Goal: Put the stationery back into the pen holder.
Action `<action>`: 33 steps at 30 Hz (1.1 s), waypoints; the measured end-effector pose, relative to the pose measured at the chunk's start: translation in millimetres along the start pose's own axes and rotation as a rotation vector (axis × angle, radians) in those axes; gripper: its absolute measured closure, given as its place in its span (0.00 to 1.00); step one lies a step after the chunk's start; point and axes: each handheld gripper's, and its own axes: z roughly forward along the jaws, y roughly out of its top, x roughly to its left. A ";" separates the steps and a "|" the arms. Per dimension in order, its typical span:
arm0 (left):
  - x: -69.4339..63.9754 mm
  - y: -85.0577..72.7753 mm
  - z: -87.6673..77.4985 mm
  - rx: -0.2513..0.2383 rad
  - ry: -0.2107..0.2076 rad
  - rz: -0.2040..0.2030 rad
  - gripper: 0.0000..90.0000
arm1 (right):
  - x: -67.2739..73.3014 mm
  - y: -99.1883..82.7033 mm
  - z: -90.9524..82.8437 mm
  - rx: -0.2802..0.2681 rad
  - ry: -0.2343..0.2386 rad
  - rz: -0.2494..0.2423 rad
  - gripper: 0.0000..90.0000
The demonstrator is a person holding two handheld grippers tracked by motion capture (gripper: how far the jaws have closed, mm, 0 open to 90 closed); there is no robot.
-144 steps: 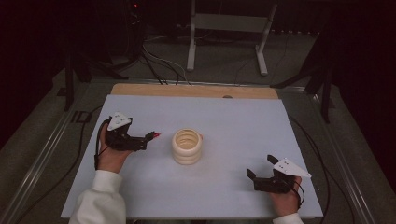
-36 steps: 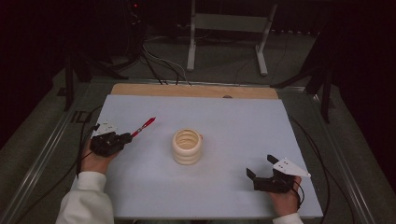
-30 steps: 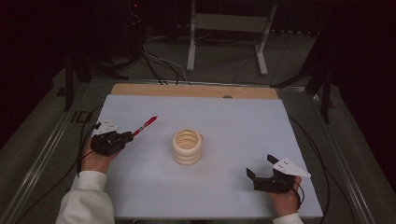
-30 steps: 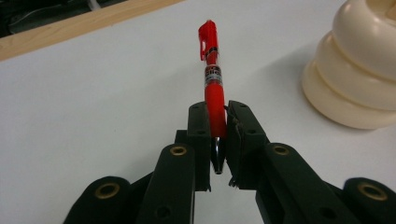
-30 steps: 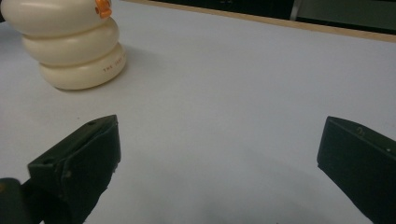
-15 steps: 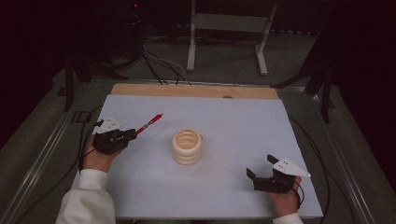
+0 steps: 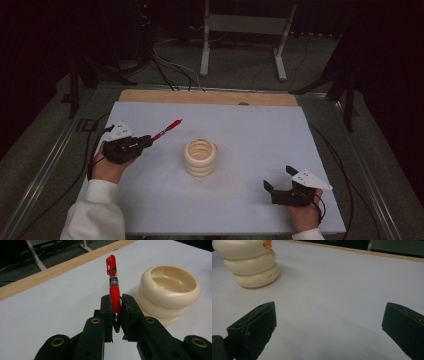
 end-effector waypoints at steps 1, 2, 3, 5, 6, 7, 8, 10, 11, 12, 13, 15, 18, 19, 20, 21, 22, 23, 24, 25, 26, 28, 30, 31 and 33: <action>-0.9 1.3 -0.3 -0.001 -0.005 0.001 0.90 | -0.1 0.0 0.0 0.000 0.000 0.000 0.00; -1.5 2.6 -0.7 -0.003 -0.017 0.000 0.90 | -0.1 0.0 -0.1 0.000 0.000 0.000 0.00; -1.5 2.6 -0.7 -0.003 -0.017 0.000 0.90 | -0.1 0.0 -0.1 0.000 0.000 0.000 0.00; -3.2 5.5 -1.6 -0.008 -0.047 0.001 0.90 | -0.1 0.0 0.0 0.000 0.001 0.000 0.00; -3.9 6.4 -1.9 -0.006 -0.049 0.004 0.90 | -0.1 0.0 0.0 0.000 0.001 0.000 0.00; -4.4 7.1 -2.0 -0.004 -0.056 0.007 0.90 | -0.1 0.0 0.0 0.000 0.001 0.000 0.00; -4.8 7.8 -2.2 -0.005 -0.068 0.006 0.90 | 0.0 0.0 0.0 0.000 0.001 0.001 0.00; -5.5 8.9 -3.0 -0.008 -0.080 0.003 0.90 | -0.1 -0.1 0.2 0.001 0.001 0.000 0.00; -5.5 9.3 -3.4 -0.012 -0.088 0.001 0.90 | -0.2 -0.1 0.2 0.001 0.002 -0.002 0.00; -5.8 9.6 -3.7 -0.015 -0.094 -0.004 0.90 | -0.1 -0.1 0.2 0.001 0.002 -0.002 0.00; -6.1 9.9 -4.0 -0.015 -0.100 -0.006 0.90 | 0.0 -0.2 0.2 0.002 0.002 -0.001 0.00; -7.2 10.6 -4.8 -0.015 -0.109 -0.002 0.90 | 0.0 -0.2 0.2 0.003 0.002 -0.001 0.00; -10.4 12.4 -5.1 0.005 -0.118 0.015 0.90 | -0.1 -0.2 0.2 0.003 0.001 0.000 0.00; -11.6 13.0 -5.3 0.012 -0.122 0.021 0.90 | 0.0 -0.2 0.3 0.003 0.001 0.001 0.00; -11.6 13.0 -5.3 0.012 -0.122 0.021 0.90 | 0.0 -0.2 0.3 0.003 0.001 0.001 0.00; -15.1 14.6 -5.5 0.025 -0.128 0.037 0.90 | 0.1 -0.2 0.3 0.002 0.001 0.001 0.00; -15.1 14.6 -5.5 0.025 -0.128 0.037 0.90 | 0.1 -0.2 0.3 0.002 0.001 0.001 0.00; -16.9 15.4 -5.4 0.030 -0.132 0.040 0.90 | 0.1 -0.1 0.2 0.001 0.001 -0.001 0.00; -18.1 15.8 -5.2 0.033 -0.139 0.044 0.90 | 0.0 -0.1 0.1 0.000 0.001 -0.001 0.00; -18.1 15.8 -5.2 0.033 -0.139 0.044 0.90 | 0.0 -0.1 0.1 0.000 0.001 -0.001 0.00; -21.3 16.4 -4.7 0.040 -0.153 0.058 0.90 | 0.0 -0.1 0.1 0.001 0.000 -0.001 0.00; -23.8 16.6 -4.2 0.045 -0.162 0.066 0.90 | 0.1 0.0 -0.2 0.001 0.000 -0.001 0.00; -25.9 16.7 -3.6 0.051 -0.170 0.072 0.90 | 0.1 0.0 -0.1 0.001 0.000 -0.001 0.00; -26.5 16.9 -3.5 0.053 -0.175 0.074 0.90 | 0.0 0.0 -0.1 0.001 0.000 -0.001 0.00; -27.5 17.2 -3.5 0.055 -0.183 0.078 0.90 | 0.1 0.0 -0.2 0.000 0.000 -0.001 0.00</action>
